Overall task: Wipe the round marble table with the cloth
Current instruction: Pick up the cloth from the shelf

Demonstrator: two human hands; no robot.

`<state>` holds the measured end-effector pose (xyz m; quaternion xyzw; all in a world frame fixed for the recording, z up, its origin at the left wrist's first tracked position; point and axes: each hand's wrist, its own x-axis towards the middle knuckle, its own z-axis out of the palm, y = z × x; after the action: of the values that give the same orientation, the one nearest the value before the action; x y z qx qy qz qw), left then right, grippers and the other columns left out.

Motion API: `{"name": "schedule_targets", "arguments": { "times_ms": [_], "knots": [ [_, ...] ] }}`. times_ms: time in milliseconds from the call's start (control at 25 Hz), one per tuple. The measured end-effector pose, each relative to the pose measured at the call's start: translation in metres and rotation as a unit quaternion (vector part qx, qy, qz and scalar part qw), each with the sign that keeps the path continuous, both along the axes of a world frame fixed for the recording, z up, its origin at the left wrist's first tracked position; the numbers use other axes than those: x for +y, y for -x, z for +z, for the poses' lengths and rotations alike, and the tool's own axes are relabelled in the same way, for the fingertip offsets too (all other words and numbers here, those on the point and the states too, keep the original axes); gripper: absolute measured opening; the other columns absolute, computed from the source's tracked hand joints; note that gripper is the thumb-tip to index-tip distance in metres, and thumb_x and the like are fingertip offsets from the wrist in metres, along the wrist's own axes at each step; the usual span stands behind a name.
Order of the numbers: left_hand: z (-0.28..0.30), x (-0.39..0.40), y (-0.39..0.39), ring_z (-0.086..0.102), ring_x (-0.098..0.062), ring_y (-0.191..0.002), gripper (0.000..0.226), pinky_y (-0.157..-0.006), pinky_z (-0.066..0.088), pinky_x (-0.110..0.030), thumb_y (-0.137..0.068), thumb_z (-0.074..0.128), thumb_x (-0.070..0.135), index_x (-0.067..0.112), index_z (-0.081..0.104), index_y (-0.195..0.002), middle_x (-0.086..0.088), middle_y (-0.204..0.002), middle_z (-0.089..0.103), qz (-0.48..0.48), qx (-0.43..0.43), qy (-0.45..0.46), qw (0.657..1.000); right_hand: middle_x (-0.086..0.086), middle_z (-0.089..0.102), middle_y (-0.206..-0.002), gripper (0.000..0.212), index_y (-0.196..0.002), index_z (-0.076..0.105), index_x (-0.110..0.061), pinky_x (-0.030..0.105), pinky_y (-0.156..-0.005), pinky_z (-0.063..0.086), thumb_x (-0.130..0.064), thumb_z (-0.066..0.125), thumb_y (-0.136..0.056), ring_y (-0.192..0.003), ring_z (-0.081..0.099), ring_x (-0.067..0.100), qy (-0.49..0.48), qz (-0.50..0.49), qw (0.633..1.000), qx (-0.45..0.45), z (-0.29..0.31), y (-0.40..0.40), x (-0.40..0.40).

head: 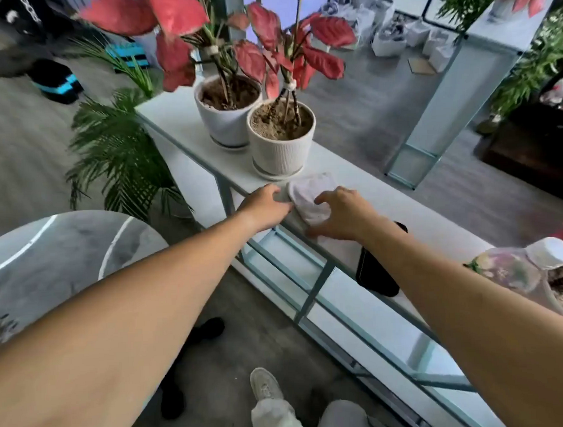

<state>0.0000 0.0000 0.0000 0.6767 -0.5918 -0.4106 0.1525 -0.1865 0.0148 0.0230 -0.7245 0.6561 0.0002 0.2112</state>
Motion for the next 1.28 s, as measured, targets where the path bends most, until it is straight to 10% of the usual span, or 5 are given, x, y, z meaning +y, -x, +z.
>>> {"name": "schedule_targets", "arguments": {
  "times_ms": [280, 560, 880, 1000, 1280],
  "knots": [
    [-0.015, -0.018, 0.023, 0.072, -0.028, -0.092, 0.033, -0.072, 0.063, -0.036, -0.091, 0.061, 0.040, 0.011, 0.069, -0.103, -0.012, -0.103, 0.074, 0.084, 0.058, -0.078, 0.992, 0.013, 0.070, -0.106, 0.024, -0.092, 0.071, -0.009, 0.033, -0.073, 0.047, -0.032, 0.064, -0.087, -0.099, 0.063, 0.036, 0.063, 0.114, 0.989, 0.074, -0.006, 0.000, -0.020],
    [0.014, 0.011, -0.088, 0.068, -0.035, -0.098, 0.042, -0.070, 0.063, -0.045, -0.087, 0.066, 0.052, 0.014, 0.063, -0.105, -0.016, -0.115, 0.060, 0.321, 0.327, -0.207, 0.864, -0.004, 0.057, -0.066, 0.033, -0.066, 0.048, -0.020, 0.033, -0.061, 0.041, -0.038, 0.061, -0.090, -0.070, 0.053, 0.028, 0.013, 0.181, 0.974, -0.138, 0.019, -0.110, -0.020],
    [0.034, 0.140, -0.279, 0.058, -0.023, -0.057, 0.011, -0.044, 0.053, -0.028, -0.097, 0.048, 0.011, 0.008, 0.058, -0.098, -0.013, -0.073, 0.062, 0.514, 0.351, -0.007, 0.783, 0.006, 0.072, -0.096, 0.019, -0.094, 0.077, -0.014, 0.036, -0.083, 0.051, -0.032, 0.071, -0.092, -0.093, 0.066, 0.023, 0.059, 0.333, 0.885, -0.320, 0.016, -0.314, 0.039],
    [0.031, 0.196, -0.327, 0.055, -0.025, -0.064, 0.019, -0.043, 0.046, -0.025, -0.092, 0.057, 0.007, 0.013, 0.055, -0.111, -0.013, -0.083, 0.058, 0.543, 0.330, 0.046, 0.771, 0.009, 0.059, -0.140, 0.058, -0.141, 0.055, -0.021, 0.043, -0.108, 0.043, -0.054, 0.062, -0.094, -0.126, 0.056, 0.031, -0.160, 0.089, 0.914, -0.361, -0.005, -0.374, 0.075],
    [-0.018, 0.272, -0.380, 0.072, -0.029, -0.092, 0.021, -0.077, 0.055, -0.035, -0.090, 0.059, 0.006, 0.017, 0.073, -0.101, -0.011, -0.100, 0.077, 0.501, 0.411, 0.029, 0.761, 0.015, 0.065, -0.138, 0.056, -0.137, 0.063, -0.011, 0.044, -0.104, 0.052, -0.046, 0.067, -0.094, -0.128, 0.062, 0.030, -0.575, 0.055, 0.683, -0.448, -0.075, -0.415, 0.131]
  ]
}}
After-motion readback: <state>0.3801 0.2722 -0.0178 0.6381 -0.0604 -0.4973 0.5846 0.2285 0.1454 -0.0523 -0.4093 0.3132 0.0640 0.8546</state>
